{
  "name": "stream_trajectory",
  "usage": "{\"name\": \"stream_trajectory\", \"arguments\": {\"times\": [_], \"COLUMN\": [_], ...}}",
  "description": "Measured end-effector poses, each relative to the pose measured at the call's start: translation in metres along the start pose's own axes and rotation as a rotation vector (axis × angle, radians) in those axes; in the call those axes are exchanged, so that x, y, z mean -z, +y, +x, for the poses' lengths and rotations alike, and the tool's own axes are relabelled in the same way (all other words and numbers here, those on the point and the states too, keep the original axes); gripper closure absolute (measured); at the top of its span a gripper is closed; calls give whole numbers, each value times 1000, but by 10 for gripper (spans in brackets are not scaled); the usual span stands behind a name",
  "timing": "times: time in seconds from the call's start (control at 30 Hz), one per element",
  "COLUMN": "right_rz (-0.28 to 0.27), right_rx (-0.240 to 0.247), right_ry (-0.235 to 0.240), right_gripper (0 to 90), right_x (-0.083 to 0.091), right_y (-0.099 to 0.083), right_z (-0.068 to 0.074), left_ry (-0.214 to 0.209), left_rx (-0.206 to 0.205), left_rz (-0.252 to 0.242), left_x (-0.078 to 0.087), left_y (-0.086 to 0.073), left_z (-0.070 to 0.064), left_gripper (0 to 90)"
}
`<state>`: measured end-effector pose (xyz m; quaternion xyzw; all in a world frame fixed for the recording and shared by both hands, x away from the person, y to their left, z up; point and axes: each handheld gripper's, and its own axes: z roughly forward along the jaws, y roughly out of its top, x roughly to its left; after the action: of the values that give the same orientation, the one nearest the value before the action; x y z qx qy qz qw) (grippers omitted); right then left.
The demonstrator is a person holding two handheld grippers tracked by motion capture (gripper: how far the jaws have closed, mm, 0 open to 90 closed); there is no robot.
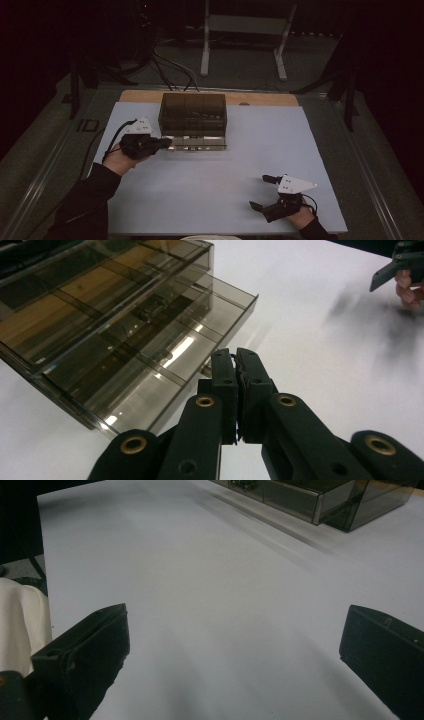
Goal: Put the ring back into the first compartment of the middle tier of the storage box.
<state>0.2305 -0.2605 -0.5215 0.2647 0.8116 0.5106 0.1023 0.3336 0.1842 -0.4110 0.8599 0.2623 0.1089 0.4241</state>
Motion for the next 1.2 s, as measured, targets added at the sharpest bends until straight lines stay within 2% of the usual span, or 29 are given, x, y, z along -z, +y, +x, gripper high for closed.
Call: {"name": "stream_trajectory", "arguments": {"times": [0.27, 0.47, 0.9, 1.07, 1.13, 1.2], "right_rz": [-1, -4, -5, -5, -5, -4], "right_rx": [-1, 1, 0, 0, -1, -3], "right_ry": [-1, -3, -7, -6, -7, -6], "right_gripper": [0, 0, 0, 0, 0, 0], "right_x": [0, 0, 1, 1, 1, 1], "right_y": [0, 0, 0, 0, 0, 0], "right_z": [0, 1, 0, 0, 0, 0], "left_ry": [19, 42, 89, 114, 125, 140], "left_rx": [15, 33, 94, 104, 125, 123], "left_rz": [-22, -18, -68, -76, -79, -103], "left_x": [2, -2, -14, -19, -21, -23], "left_y": [5, 6, 6, 5, 5, 3], "left_z": [7, 13, 27, 32, 35, 37], "left_gripper": [900, 900, 900, 900, 900, 899]}}
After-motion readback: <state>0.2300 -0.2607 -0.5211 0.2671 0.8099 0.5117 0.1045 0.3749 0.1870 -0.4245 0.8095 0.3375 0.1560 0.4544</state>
